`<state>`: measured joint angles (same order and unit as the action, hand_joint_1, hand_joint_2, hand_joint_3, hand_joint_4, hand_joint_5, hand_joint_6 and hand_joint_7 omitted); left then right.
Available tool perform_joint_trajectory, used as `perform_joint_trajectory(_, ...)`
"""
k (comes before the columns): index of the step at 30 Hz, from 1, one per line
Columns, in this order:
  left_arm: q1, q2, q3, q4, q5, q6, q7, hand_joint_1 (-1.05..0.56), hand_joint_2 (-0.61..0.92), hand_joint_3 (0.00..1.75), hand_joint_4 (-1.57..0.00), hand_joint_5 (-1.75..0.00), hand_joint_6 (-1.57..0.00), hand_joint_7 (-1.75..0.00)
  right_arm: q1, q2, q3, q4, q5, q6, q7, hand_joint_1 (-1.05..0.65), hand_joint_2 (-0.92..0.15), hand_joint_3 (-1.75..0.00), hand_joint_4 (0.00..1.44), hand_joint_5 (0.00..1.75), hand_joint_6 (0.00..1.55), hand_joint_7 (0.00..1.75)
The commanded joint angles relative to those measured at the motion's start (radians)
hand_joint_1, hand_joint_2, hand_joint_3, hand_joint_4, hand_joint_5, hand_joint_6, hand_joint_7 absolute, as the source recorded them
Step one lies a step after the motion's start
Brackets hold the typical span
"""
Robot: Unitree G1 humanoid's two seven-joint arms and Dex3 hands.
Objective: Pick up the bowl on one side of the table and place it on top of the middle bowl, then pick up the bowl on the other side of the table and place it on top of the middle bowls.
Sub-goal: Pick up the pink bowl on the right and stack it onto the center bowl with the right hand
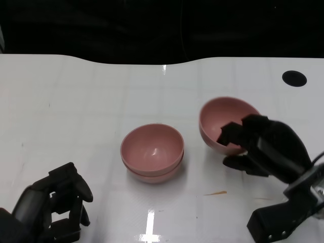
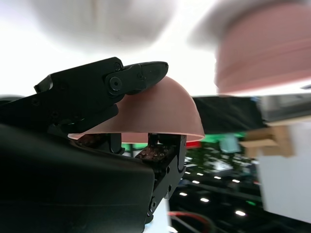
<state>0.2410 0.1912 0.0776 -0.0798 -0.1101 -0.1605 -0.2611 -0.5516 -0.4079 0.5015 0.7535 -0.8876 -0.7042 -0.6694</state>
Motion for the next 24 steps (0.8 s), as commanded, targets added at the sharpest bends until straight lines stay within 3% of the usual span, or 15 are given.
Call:
perform_joint_trajectory(1,-0.009,0.002,0.001,0.008,0.007,-0.008,0.004,0.2,0.65,1.14,-0.66,-1.75,-0.59,-1.72,-0.088,-0.041,-0.028,-0.038,0.044,-0.086,0.037,-0.14,-0.88,-0.32,0.81,1.75,0.58,1.75)
perform_joint_trajectory(3,-0.011,0.004,0.0,0.019,0.014,-0.019,0.003,0.2,0.66,1.13,-0.67,-1.75,-0.59,-1.72,-0.141,-0.045,-0.043,-0.048,0.09,-0.131,0.105,-0.16,-0.89,-0.34,0.85,1.75,0.61,1.75)
perform_joint_trajectory(5,-0.011,0.005,0.001,0.023,0.017,-0.022,0.002,0.19,0.66,1.12,-0.66,-1.75,-0.59,-1.72,-0.18,-0.041,-0.057,-0.062,0.155,-0.157,0.209,-0.19,-0.8,-0.6,0.84,1.75,0.66,1.68)
perform_joint_trajectory(7,-0.012,0.004,0.001,0.023,0.018,-0.019,0.002,0.19,0.66,1.12,-0.66,-1.75,-0.58,-1.72,-0.204,-0.031,-0.066,-0.075,0.198,-0.17,0.281,-0.23,-0.72,-0.74,0.84,1.75,0.71,1.6)
perform_joint_trajectory(9,-0.011,0.003,0.0,0.022,0.019,-0.018,0.002,0.18,0.66,1.12,-0.66,-1.75,-0.58,-1.72,-0.234,-0.01,-0.061,-0.076,0.222,-0.192,0.335,-0.27,-0.7,-0.78,0.85,1.75,0.71,1.59)
perform_joint_trajectory(12,-0.014,0.002,-0.002,0.03,0.024,-0.028,0.002,0.18,0.66,1.12,-0.66,-1.75,-0.59,-1.72,-0.282,0.032,-0.042,-0.078,0.23,-0.217,0.409,-0.23,-0.59,-0.9,0.88,1.75,0.71,1.67)
perform_joint_trajectory(16,-0.013,-0.002,-0.005,0.03,0.031,-0.031,0.008,0.18,0.66,1.12,-0.67,-1.75,-0.59,-1.72,-0.313,0.078,-0.022,-0.072,0.226,-0.246,0.48,-0.18,-0.49,-0.88,0.89,1.75,0.69,1.71)
perform_joint_trajectory(18,-0.012,-0.003,-0.008,0.028,0.039,-0.036,0.009,0.18,0.67,1.12,-0.67,-1.75,-0.58,-1.72,-0.32,0.103,-0.006,-0.067,0.213,-0.257,0.506,-0.19,-0.55,-0.78,0.88,1.75,0.66,1.71)
perform_joint_trajectory(22,-0.011,-0.008,-0.013,0.029,0.044,-0.048,0.01,0.18,0.67,1.11,-0.67,-1.75,-0.58,-1.71,-0.322,0.144,0.02,-0.064,0.195,-0.263,0.54,-0.19,-0.53,-0.69,0.91,1.74,0.75,1.6)
perform_joint_trajectory(24,-0.011,-0.009,-0.015,0.03,0.046,-0.052,0.011,0.17,0.67,1.11,-0.67,-1.75,-0.59,-1.71,-0.321,0.155,0.022,-0.06,0.189,-0.268,0.546,-0.19,-0.54,-0.65,0.92,1.74,0.75,1.63)
